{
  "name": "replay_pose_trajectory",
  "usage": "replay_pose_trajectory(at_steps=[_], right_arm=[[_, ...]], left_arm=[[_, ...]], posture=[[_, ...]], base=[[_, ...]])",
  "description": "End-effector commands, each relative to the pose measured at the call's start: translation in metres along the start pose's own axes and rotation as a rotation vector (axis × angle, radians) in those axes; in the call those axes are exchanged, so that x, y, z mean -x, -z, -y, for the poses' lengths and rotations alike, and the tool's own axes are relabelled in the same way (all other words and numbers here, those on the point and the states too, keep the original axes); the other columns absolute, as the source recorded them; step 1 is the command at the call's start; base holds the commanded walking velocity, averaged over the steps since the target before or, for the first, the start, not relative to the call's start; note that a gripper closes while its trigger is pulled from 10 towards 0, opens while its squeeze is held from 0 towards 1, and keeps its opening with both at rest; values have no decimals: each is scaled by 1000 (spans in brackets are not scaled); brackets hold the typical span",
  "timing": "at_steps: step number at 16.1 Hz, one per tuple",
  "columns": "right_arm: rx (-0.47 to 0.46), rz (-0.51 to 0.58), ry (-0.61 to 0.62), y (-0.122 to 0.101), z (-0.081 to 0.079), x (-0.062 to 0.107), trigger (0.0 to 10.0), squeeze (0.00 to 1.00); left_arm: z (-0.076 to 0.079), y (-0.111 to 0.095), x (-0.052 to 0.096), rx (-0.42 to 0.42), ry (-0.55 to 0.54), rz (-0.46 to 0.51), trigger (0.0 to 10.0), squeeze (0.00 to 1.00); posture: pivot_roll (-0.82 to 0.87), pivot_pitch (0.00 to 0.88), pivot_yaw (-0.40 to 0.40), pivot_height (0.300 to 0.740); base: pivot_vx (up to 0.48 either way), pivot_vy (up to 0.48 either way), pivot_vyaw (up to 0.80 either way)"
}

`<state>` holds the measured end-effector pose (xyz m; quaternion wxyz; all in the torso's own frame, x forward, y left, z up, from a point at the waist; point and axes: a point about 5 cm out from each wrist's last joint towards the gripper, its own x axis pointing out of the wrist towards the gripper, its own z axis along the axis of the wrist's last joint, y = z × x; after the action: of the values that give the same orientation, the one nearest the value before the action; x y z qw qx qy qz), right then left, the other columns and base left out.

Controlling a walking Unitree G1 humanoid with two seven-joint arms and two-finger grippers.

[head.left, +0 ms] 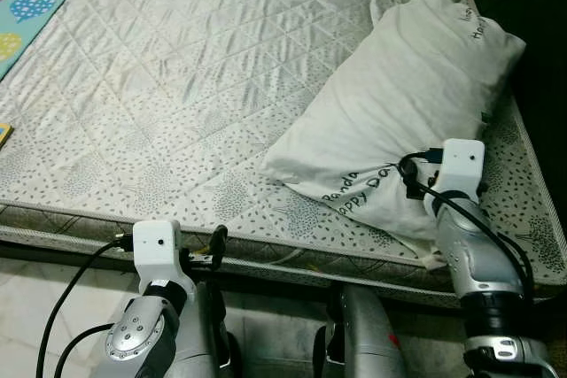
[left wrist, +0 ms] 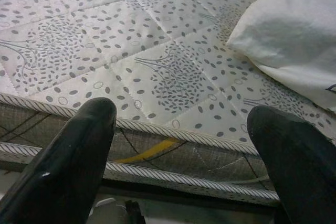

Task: Clean up the room

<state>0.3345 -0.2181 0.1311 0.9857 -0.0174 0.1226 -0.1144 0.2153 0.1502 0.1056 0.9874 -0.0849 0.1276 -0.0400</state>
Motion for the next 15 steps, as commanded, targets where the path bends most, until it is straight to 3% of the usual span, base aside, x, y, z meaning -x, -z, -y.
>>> replay_pose_trajectory(at_steps=[1,3,6,8,12,13,15], right_arm=[[-15,-44,31,8,14,4,10000,0],[5,-118,17,24,24,16,10000,0],[12,-161,8,33,21,22,10000,0],[18,-212,-28,42,4,25,10000,0],[-20,-232,-101,43,-15,29,10000,0],[-36,-228,-115,43,-19,29,0,0],[-47,-222,-113,41,-22,29,0,0]], left_arm=[[-2,2,4,1,-2,-19,10000,0],[0,7,8,2,17,-48,10000,0],[2,7,8,18,50,-55,10000,0],[17,-1,8,10,202,-25,10000,0],[19,-7,7,-15,219,3,10000,0],[20,-7,6,-23,222,3,10000,0],[18,-6,6,-27,226,-3,10000,0]], posture=[[-100,245,-33,597],[-100,239,-31,597],[-100,237,-30,597],[-93,228,-24,597],[-90,218,-23,597],[-89,216,-24,597],[-92,216,-24,597]], base=[[0,0,0],[0,0,0],[0,0,0],[0,0,0],[0,0,0],[0,0,0],[0,0,0]])
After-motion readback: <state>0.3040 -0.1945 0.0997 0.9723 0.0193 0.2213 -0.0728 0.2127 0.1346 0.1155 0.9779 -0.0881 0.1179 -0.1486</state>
